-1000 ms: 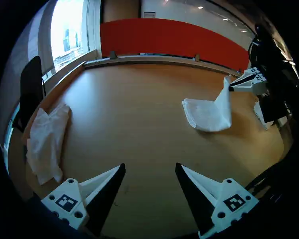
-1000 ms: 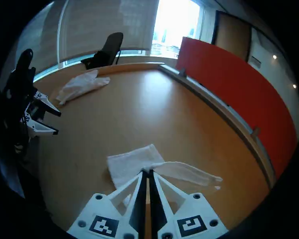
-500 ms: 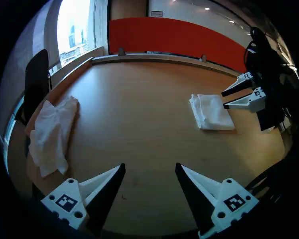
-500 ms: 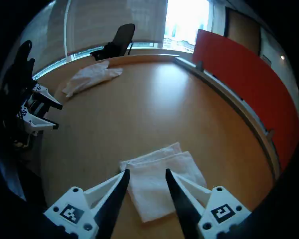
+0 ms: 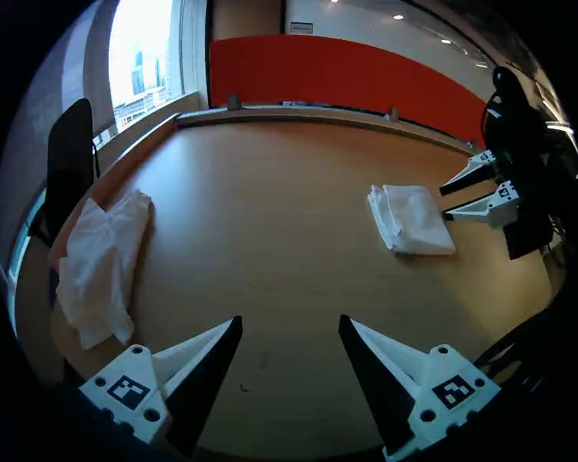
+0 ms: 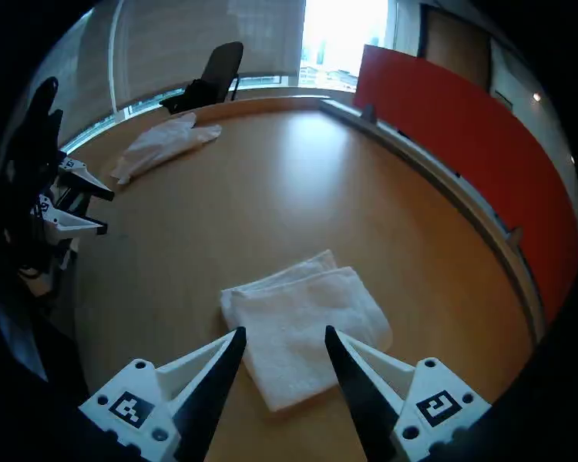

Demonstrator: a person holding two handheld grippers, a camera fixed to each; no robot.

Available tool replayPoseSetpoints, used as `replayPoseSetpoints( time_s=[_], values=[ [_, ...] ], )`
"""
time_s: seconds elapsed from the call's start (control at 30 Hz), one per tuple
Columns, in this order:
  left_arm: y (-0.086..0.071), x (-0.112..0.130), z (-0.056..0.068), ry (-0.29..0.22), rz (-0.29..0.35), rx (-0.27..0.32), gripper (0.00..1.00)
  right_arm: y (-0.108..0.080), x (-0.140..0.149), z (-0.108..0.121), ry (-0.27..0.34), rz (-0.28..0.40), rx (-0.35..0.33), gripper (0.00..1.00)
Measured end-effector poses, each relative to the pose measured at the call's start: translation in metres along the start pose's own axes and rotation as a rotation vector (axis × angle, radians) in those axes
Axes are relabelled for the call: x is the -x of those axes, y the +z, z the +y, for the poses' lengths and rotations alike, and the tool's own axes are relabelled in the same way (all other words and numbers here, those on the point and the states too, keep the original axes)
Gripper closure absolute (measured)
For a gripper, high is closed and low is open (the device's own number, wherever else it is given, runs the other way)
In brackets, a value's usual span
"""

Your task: Fold towel

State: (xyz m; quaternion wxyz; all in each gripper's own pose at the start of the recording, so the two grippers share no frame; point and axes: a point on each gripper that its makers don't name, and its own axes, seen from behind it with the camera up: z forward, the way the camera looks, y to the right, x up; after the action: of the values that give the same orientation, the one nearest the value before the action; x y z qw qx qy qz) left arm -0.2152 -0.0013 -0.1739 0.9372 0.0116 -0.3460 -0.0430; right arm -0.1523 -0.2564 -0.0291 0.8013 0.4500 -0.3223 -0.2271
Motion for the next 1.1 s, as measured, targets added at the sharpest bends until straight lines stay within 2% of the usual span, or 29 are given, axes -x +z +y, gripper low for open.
replayPoseSetpoints(
  time_s=[0.6,1.1],
  values=[
    [0.000,0.001,0.006,0.010,-0.006,0.007,0.07,-0.002,0.047,-0.003,0.047,-0.065,0.024,0.21],
    [0.001,0.001,0.011,0.015,-0.008,0.014,0.07,0.000,0.087,-0.011,0.081,-0.128,0.017,0.23]
  ],
)
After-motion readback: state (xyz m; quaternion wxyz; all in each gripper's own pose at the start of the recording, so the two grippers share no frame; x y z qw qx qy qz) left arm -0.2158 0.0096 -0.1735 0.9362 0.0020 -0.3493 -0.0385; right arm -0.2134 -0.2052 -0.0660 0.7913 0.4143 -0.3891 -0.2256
